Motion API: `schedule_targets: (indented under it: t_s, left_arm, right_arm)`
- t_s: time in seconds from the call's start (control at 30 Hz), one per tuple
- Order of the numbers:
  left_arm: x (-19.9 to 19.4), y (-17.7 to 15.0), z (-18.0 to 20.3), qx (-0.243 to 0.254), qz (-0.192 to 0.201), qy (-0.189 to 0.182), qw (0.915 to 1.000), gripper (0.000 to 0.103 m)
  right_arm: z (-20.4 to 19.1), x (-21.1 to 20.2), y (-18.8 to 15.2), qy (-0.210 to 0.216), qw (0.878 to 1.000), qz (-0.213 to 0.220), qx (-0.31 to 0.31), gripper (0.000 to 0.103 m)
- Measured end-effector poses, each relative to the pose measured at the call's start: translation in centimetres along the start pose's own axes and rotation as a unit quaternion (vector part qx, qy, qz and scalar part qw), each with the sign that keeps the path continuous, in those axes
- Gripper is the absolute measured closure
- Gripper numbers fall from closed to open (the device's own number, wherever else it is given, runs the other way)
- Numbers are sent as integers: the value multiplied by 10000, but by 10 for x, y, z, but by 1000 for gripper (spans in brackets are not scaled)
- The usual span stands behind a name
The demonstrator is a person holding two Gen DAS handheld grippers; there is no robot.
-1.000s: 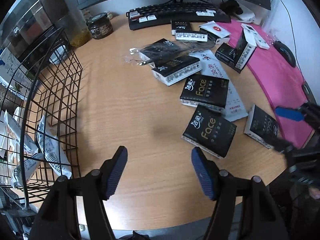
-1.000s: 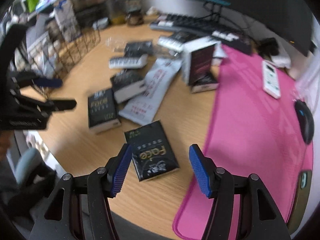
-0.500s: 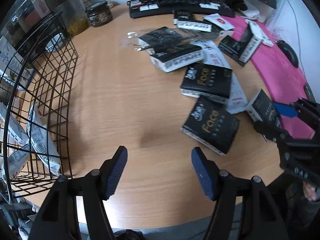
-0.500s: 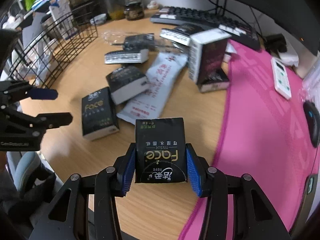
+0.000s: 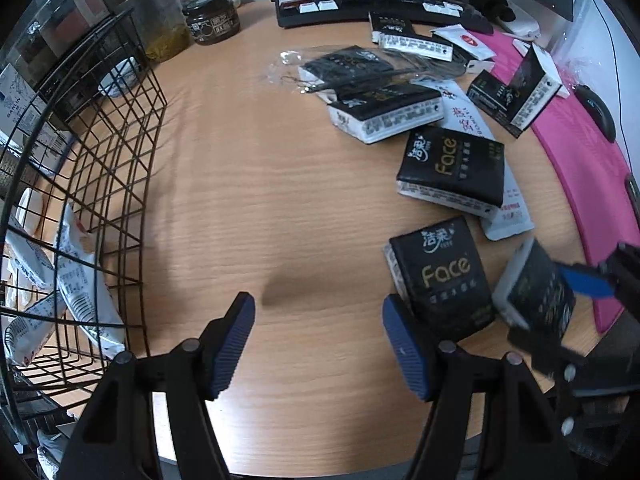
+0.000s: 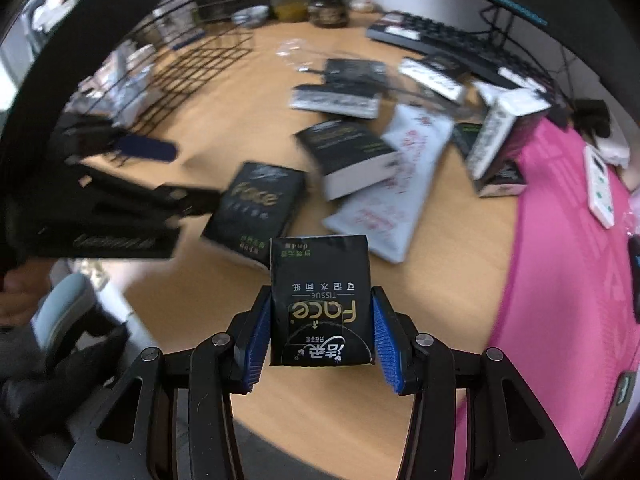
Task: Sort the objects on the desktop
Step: 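Grasp a black Face tissue pack with the right gripper while the left grasps another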
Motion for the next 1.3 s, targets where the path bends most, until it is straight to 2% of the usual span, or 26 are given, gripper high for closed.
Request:
schedule_targets:
  t_s: [0.13,0.27,0.33,0.4,0.57,0.7,1.0,1.1,1.13,1.23,1.3]
  left_arm:
    - [-15,1,-8,-135,152,47,9998,32]
    - [-36,5,3,-137,347,-233,9990,32]
    - [-40,7,18,-32,390,-370,9985,27]
    - [-38,9,30,27,403,-364,9985,23]
    - [-15,13,52,110,113,-407,9990,23]
    - [-3,12,53,72,-27,-336,9994,23]
    - [-1,16,51,122,33,-305,9995,23]
    - [2,13,53,219,-4,-334,9992,29]
    - [4,11,54,241,-43,-375,9990,38]
    - [2,10,54,280,-68,-445,9986,50]
    - [0,10,52,282,-87,-419,9987,50]
  right_arm:
    - [13,-12,0,-58,9994,165,296,56]
    - [45,-28,-1,-266,9967,333,685,56]
    - [56,-31,-3,-322,9957,354,794,56]
    - [63,-32,-5,-336,9948,365,887,56]
    - [69,-32,-5,-289,9946,384,922,56]
    - [70,-33,-6,-264,9945,399,929,56]
    - [71,-32,-8,-300,9940,387,975,56]
    - [69,-32,-8,-298,9942,382,964,56]
    - [68,-32,-8,-302,9942,381,958,56]
    - [67,-32,-7,-309,9942,392,954,56]
    - [66,-32,-7,-308,9942,396,951,56]
Point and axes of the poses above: each gripper's, at about its wrist camera, not at the fingertips, and x roughly the way its jaws point, z to its right, y to its top, the point moved 10 cm from there along x, roughly the way its jaws point
